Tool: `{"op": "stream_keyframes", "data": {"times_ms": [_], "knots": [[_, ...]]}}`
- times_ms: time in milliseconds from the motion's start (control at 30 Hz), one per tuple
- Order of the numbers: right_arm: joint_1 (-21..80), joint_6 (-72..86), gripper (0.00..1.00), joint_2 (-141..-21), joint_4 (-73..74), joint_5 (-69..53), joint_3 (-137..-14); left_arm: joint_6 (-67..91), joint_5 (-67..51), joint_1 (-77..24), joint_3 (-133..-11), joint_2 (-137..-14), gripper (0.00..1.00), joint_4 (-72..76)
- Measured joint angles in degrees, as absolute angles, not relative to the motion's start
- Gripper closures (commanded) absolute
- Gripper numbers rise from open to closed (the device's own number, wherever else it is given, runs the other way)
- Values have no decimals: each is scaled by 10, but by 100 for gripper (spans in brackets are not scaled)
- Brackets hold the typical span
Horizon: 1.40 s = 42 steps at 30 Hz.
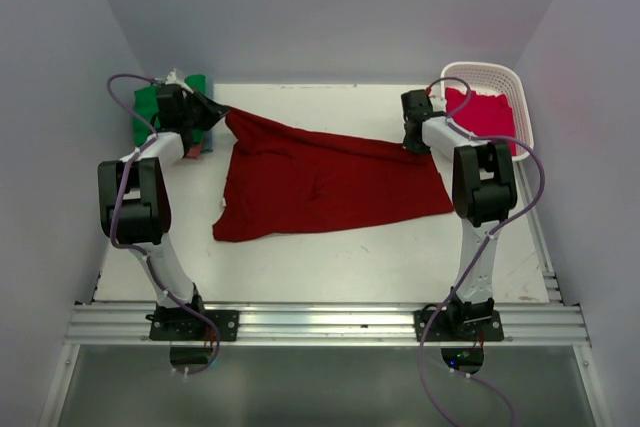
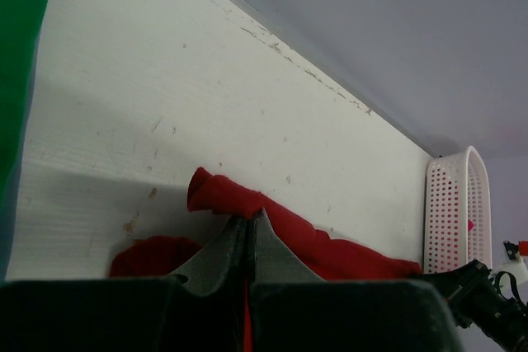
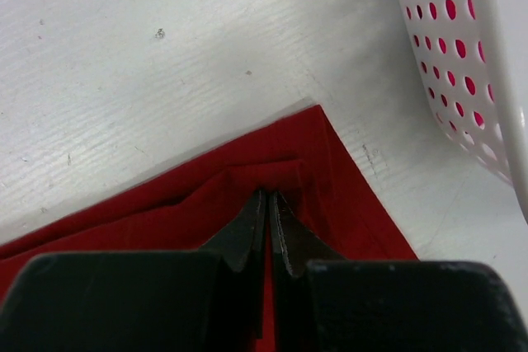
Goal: Fold and stack the t-shirts
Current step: Fold the tshirt
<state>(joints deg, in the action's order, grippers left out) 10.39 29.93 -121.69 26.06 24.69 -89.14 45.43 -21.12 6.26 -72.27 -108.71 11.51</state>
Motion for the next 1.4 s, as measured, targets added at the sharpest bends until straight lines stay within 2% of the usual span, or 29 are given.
{"op": "stream_keyframes", "data": {"times_ms": [100, 433, 900, 1133, 1400], "knots": [[103, 300, 100, -1215, 260, 247, -890, 454, -213, 63, -723, -1087, 100, 115], [100, 300, 100, -1199, 259, 247, -882, 454, -216, 63, -723, -1087, 100, 115], [100, 295, 100, -1082, 258, 248, -871, 448, -239, 63, -723, -1077, 100, 99], [100, 289, 100, -1072, 284, 250, -863, 416, -251, 63, -687, -987, 100, 55], [100, 281, 100, -1042, 300, 276, -812, 378, -269, 63, -575, -870, 100, 26]]}}
